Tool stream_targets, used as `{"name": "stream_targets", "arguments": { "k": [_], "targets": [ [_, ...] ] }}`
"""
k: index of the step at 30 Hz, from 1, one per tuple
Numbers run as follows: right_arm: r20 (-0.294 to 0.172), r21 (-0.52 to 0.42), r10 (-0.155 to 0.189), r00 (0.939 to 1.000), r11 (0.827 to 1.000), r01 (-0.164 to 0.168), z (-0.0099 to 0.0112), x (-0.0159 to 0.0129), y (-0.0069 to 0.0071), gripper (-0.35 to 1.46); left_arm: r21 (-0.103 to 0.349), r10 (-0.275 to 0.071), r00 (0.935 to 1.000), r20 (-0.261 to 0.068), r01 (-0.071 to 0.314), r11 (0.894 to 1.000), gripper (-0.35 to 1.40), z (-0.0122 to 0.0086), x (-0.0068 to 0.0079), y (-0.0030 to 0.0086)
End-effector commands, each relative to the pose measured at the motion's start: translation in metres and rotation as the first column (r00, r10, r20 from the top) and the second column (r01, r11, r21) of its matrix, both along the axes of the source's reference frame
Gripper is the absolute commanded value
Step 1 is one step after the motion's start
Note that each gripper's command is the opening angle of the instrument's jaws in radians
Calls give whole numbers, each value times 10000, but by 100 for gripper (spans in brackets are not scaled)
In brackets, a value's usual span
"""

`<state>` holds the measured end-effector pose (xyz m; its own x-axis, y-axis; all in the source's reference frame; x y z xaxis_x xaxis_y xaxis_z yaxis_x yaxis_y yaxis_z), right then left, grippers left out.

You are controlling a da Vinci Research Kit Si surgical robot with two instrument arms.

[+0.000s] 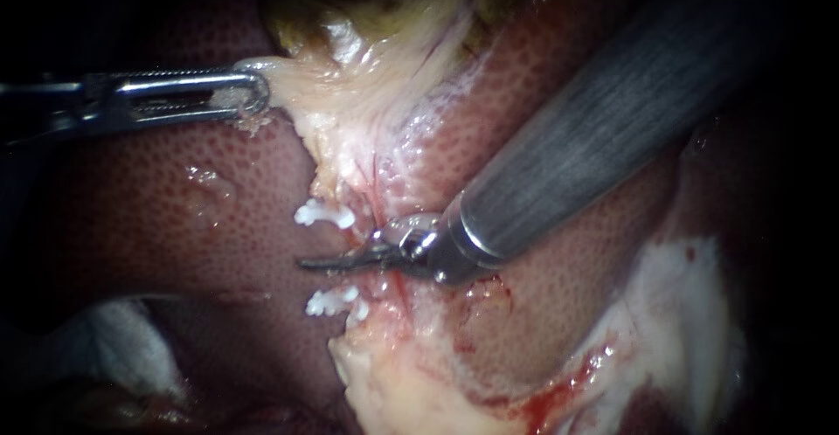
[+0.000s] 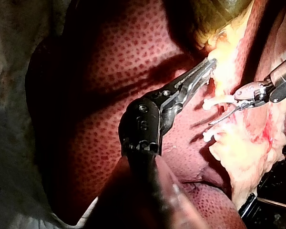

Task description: Go back from the cut left tube

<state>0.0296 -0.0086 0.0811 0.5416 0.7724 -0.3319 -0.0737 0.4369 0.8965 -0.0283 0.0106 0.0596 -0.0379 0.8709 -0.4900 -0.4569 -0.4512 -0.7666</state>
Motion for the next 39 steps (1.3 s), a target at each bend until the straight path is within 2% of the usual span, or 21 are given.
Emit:
{"name": "stream_targets", "arguments": {
  "k": [1, 9, 11, 12, 13, 14, 15, 16, 19, 29, 33, 35, 39],
  "targets": [
    [-9, -6, 4, 10000, 10000, -4, 0, 0, 0, -35, 1, 3, 10000, 2, -3, 10000, -35, 0, 0, 0],
    [-53, -21, 101, 9999, 9999, -101, 0, 0, 0, -35, 0, 3, 10000, 1, -3, 10000, -35, 0, 0, 0],
    [31, -107, 394, 9992, 9992, -393, 0, -1, 0, -35, 0, 3, 10000, 1, -3, 10000, -35, 0, 0, 0],
    [-69, -465, 368, 9993, 9982, -370, 0, 0, 0, -13, 0, 2, 10000, 1, -2, 10000, -35, 0, 0, 0],
    [-175, -952, 354, 9992, 9948, -369, -1, 0, -1, 37, 0, 2, 10000, 1, -2, 10000, -35, 0, 0, 0],
    [-185, -1091, 425, 9989, 9930, -443, -2, 1, -1, 69, 0, 2, 10000, 1, -2, 10000, -35, 0, 0, 0],
    [-196, -1134, 469, 9987, 9923, -488, -2, 1, -1, 91, 0, 2, 10000, 1, -2, 10000, -35, 0, 0, 0],
    [-234, -1222, 536, 9983, 9909, -561, -3, 3, -1, 111, 0, 2, 10000, 1, -2, 10000, -35, 0, 0, 0],
    [-391, -1214, 822, 9958, 9888, -864, -3, 5, -1, 135, 0, 2, 10000, 1, -2, 10000, -35, 0, 0, 0],
    [-501, -1301, 789, 9956, 9879, -848, -6, 4, -3, 138, 0, 3, 10000, 2, -3, 10000, -35, 0, 0, 0],
    [-931, -1877, 272, 9953, 9812, -444, -14, -10, -11, 143, 3, 5, 10000, 3, -5, 10000, -35, 0, 0, 0],
    [-1199, -2422, -56, 9928, 9699, -238, -21, -23, -17, 143, 5, 5, 10000, 4, -5, 10000, -35, 0, 0, 0],
    [-1530, -3094, -497, 9870, 9509, -1, -31, -47, -20, 143, 6, 1, 10000, 3, -1, 10000, -35, 1, 0, 1]
  ]
}}
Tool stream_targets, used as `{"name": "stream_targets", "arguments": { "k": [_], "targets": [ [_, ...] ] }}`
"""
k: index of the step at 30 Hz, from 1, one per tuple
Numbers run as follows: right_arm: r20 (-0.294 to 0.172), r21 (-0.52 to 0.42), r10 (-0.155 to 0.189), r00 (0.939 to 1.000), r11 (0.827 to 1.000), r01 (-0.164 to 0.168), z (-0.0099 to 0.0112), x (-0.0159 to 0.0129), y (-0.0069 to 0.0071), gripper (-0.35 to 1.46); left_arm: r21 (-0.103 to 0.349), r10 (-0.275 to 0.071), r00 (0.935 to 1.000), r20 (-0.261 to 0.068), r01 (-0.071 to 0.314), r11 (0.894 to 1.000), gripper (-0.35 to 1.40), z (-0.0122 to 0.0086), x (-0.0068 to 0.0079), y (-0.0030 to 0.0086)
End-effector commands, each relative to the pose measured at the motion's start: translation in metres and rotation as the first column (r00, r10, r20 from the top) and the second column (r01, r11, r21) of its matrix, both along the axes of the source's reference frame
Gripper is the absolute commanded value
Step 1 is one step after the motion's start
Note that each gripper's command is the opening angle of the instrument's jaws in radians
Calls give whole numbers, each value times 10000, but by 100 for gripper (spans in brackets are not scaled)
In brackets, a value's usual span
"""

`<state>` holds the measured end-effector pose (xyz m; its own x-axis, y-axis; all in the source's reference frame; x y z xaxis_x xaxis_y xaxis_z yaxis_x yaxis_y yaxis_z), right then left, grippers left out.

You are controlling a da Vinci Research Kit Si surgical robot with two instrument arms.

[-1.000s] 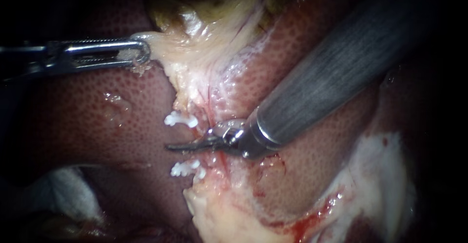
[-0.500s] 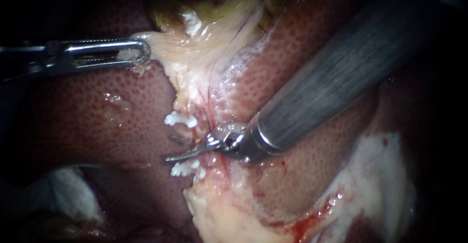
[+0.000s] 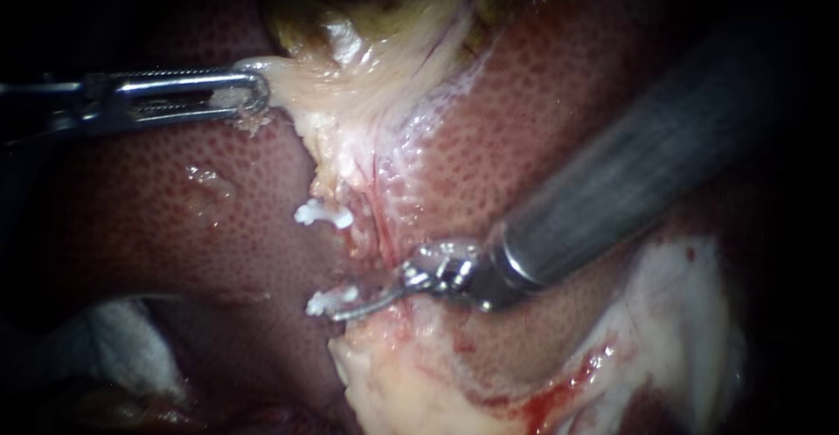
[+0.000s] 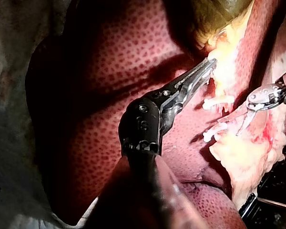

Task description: Go back from the cut left tube

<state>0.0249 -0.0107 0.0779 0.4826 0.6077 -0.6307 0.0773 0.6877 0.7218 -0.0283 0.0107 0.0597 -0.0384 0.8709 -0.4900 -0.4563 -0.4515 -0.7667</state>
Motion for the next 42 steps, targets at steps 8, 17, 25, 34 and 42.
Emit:
{"name": "stream_targets", "arguments": {
  "k": [8, 17, 25, 34, 42],
  "targets": [
    [29, -1007, 255, 9997, 9946, -251, -19, -64, 22, 143, 4, -13, 10000, -5, 13, 10000, -35, 1, -2, 0],
    [288, -1975, 590, 9978, 9789, -522, -62, -138, 61, 143, -6, -29, 10000, -18, 29, 10000, -35, 3, -4, 0],
    [384, -2495, 900, 9952, 9653, -776, -96, -160, 81, 143, -31, -44, 10000, -35, 44, 10000, -35, 7, -8, -2],
    [470, -2674, 1094, 9929, 9591, -930, -103, -160, 80, 143, -143, -63, 10000, -77, 62, 9999, -35, 28, -26, -13],
    [462, -2675, 1084, 9930, 9591, -922, -103, -161, 79, 143, -116, 255, 9995, -209, -257, 9996, -35, 61, -51, -20]
  ]
}}
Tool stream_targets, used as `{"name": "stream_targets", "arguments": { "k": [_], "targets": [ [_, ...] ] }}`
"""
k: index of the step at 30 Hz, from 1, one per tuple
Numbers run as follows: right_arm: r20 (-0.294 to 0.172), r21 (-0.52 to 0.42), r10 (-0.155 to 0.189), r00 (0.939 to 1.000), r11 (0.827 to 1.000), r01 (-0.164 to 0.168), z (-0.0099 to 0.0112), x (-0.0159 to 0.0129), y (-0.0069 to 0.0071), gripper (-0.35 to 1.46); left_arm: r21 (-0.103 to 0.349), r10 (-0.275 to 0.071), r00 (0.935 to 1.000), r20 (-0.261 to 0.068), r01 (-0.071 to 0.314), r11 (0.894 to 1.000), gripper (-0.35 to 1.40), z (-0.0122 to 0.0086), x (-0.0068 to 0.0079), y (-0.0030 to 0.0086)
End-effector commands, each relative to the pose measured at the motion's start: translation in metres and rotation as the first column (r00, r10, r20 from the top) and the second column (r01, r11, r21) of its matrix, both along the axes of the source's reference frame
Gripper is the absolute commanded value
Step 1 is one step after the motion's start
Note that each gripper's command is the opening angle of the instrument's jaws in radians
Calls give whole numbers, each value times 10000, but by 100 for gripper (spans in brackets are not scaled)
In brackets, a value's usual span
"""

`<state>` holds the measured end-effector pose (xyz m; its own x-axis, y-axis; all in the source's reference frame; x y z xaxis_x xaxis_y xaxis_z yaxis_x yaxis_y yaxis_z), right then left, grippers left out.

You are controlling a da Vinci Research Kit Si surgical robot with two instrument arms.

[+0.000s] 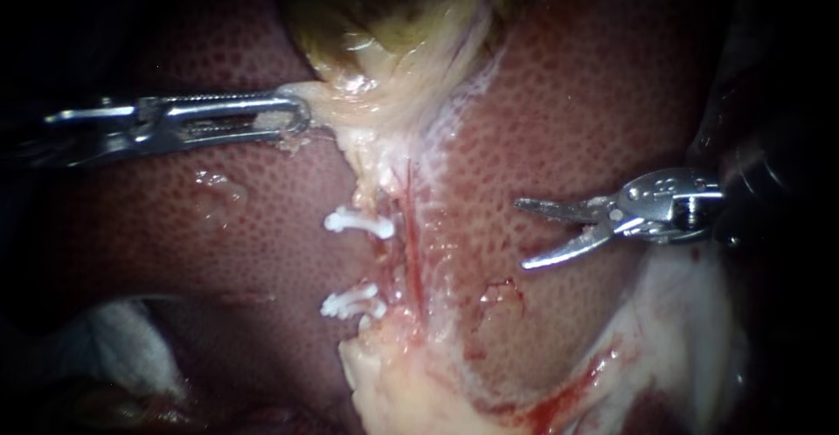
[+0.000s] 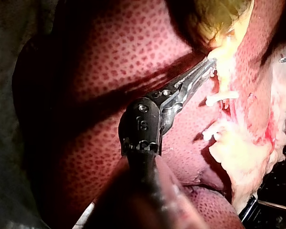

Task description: Go back from the cut left tube

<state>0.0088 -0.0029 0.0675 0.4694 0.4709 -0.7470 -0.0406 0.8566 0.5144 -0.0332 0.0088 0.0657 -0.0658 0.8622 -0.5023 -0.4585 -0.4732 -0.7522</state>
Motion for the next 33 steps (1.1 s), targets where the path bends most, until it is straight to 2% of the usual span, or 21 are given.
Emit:
{"name": "stream_targets", "arguments": {
  "k": [1, 7, 14, 19, 33],
  "targets": [
    [-6, -2, -10, 10000, 10000, 10, 0, 0, 0, 143, 36, 76, 10000, -50, -76, 10000, -35, 6, -7, -1],
    [-7, -2, -12, 10000, 10000, 12, 0, -1, 0, 143, 57, 239, 9997, -109, -239, 9997, -35, 24, -33, -3],
    [-9, -2, -14, 10000, 10000, 14, -1, -1, -1, 143, 96, 359, 9992, -158, -357, 9993, -35, 31, -48, -3],
    [-30, -2, 6, 10000, 10000, -6, -2, -1, -1, 143, 45, 429, 9989, -173, -428, 9991, -35, 34, -52, -4],
    [-110, 29, 11, 9999, 10000, -10, -3, 0, 0, 145, 44, 437, 9989, -169, -436, 9990, -35, 34, -51, -4]
  ]
}}
